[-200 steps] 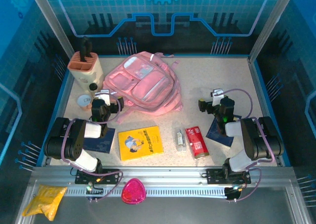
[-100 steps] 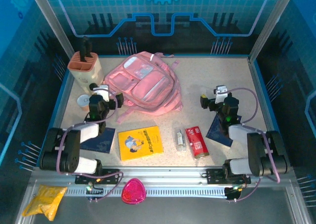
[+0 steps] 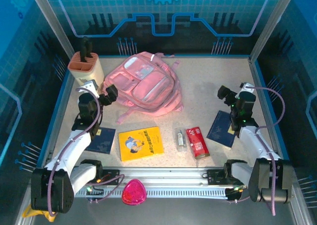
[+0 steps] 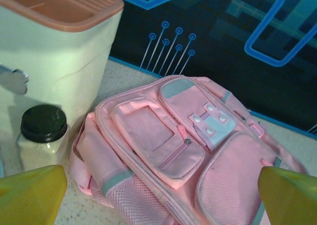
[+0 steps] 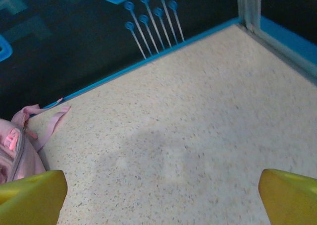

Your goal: Pack the student bag

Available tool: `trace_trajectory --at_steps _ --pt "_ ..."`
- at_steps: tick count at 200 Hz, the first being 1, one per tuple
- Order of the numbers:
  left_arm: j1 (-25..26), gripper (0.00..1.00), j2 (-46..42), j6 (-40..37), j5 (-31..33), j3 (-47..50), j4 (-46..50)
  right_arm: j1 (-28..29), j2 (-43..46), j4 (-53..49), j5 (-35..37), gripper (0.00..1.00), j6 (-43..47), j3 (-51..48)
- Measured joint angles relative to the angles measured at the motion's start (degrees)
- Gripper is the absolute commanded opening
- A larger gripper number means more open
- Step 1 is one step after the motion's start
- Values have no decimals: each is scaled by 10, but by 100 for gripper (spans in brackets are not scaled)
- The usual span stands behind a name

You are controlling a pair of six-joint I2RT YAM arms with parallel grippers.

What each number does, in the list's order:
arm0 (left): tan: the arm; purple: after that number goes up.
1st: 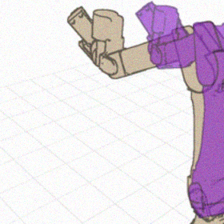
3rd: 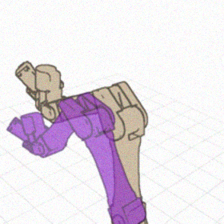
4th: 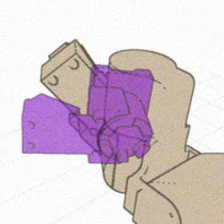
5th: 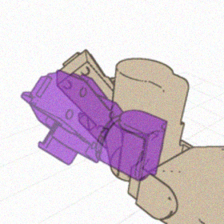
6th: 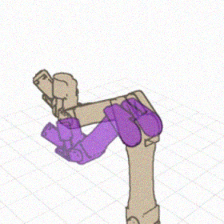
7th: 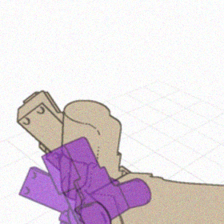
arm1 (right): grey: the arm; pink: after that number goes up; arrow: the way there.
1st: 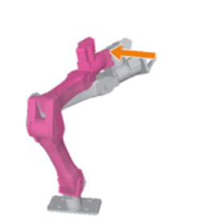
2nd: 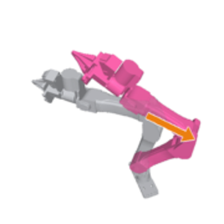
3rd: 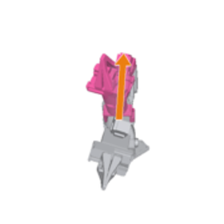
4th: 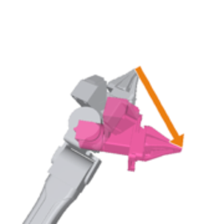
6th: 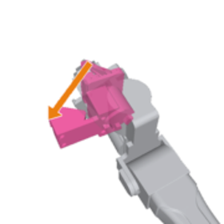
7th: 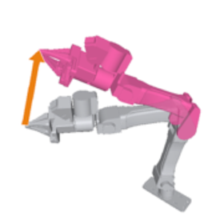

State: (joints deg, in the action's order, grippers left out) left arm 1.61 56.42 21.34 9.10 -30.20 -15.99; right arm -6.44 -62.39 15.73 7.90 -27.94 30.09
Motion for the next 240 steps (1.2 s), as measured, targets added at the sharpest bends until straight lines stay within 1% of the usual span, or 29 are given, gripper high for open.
trace_trajectory --at_steps 15,41,73,92,111,129,164,174,194,222,240 --pt "-2 99 -10 44 10 -5 45 -11 -11 -40 -22 100 -32 10" --pt "-4 99 -4 105 14 -42 151 0 -33 -91 -60 100 -66 40" --pt "-1 99 -1 164 -19 -76 232 48 -51 -147 -97 100 -81 79" --pt "19 99 -3 186 -35 -89 271 84 -55 -178 -115 100 -81 99" --pt "61 99 -5 200 -41 -103 305 119 -55 -207 -131 100 -81 111" --pt "115 99 -2 207 -43 -122 336 152 -56 -238 -145 100 -81 121" --pt "224 99 54 206 -40 -174 367 204 -75 -303 -173 100 -74 149" --pt "258 99 81 203 -37 -192 376 217 -82 -318 -178 100 -70 155" --pt "309 99 142 191 -30 -231 389 229 -89 -347 -191 100 -68 158" --pt "358 99 244 160 -22 -305 400 231 -89 -377 -205 100 -66 158" --pt "387 97 327 133 -14 -377 413 231 -84 -394 -206 100 -66 158"
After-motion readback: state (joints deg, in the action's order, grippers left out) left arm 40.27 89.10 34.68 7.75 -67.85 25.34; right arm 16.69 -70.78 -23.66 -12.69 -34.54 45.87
